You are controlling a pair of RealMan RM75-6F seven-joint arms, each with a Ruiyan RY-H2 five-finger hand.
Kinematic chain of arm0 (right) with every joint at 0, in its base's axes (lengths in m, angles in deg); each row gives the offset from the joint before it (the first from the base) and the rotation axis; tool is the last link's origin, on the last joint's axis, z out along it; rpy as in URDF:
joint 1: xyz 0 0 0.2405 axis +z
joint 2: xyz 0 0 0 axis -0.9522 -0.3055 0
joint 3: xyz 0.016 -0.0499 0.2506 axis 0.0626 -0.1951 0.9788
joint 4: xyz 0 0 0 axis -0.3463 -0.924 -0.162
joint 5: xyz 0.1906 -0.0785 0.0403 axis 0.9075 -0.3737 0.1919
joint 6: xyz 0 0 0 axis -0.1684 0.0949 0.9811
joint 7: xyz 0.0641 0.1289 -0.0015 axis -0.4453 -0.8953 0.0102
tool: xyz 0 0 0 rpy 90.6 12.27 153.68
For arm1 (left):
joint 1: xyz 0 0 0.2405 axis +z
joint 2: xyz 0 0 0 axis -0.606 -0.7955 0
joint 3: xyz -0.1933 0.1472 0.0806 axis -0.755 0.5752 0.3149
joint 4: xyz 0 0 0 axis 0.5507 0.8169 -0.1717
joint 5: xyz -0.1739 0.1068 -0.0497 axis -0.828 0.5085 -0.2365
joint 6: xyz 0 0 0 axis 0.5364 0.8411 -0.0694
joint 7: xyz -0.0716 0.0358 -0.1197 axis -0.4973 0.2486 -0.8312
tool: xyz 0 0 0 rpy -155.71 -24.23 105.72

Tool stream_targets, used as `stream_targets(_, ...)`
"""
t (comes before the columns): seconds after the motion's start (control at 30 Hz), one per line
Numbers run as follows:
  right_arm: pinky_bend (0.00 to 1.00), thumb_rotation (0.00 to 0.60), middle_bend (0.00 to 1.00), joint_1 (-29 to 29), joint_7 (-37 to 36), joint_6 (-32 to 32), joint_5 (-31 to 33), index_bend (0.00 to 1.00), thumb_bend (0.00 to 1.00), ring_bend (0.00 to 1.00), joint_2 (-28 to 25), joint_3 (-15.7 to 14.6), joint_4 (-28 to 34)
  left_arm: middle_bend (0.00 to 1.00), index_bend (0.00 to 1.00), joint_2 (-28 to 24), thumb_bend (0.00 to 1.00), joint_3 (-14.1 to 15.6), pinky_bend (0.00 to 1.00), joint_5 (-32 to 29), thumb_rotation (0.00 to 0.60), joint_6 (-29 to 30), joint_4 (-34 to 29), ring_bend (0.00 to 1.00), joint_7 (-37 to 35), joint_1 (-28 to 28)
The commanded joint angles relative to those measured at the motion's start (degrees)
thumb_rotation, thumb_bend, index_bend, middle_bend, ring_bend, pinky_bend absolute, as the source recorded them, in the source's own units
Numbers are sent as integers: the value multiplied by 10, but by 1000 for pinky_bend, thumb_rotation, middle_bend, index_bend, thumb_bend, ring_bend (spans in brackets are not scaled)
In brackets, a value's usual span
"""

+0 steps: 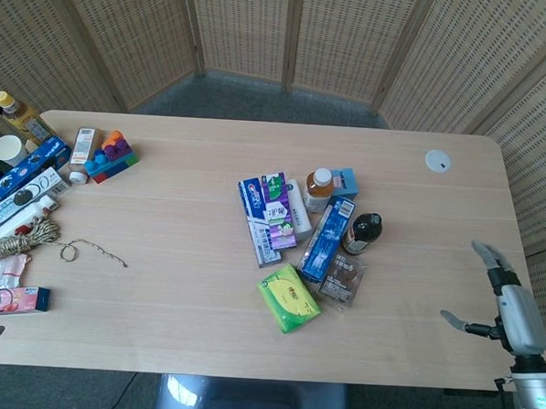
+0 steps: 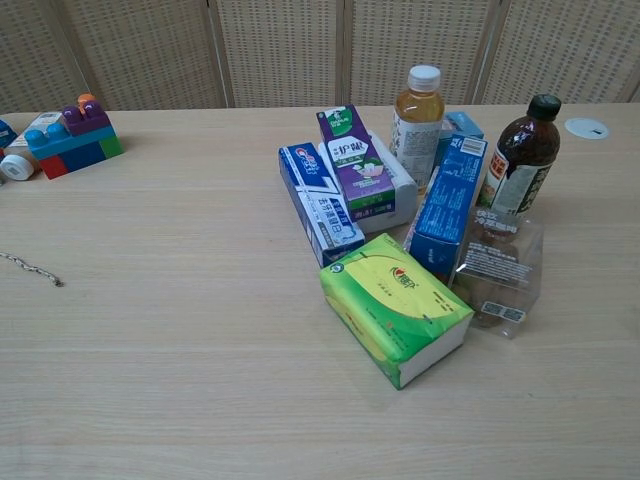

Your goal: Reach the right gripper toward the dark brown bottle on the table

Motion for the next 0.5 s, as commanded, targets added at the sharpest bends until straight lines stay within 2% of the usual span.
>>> stream_targets(0.03, 0, 600, 0, 49, -60, -65, 13, 0, 0, 0, 44, 8, -59, 0, 84, -2, 129, -1, 0, -5, 600, -5, 1, 0, -3, -4)
stream_targets(0.3, 0, 600, 0, 115, -214, -186, 60, 0, 0, 0, 96, 24, -148, 0, 84, 4, 129, -2, 0, -13, 600, -18, -5, 0, 11, -7)
stream_targets(0.5, 0, 600, 0, 153, -238, -233, 72, 0, 0, 0, 146, 32, -203, 0, 84, 9, 130, -6, 0, -24, 600, -29, -8, 0, 24, -13)
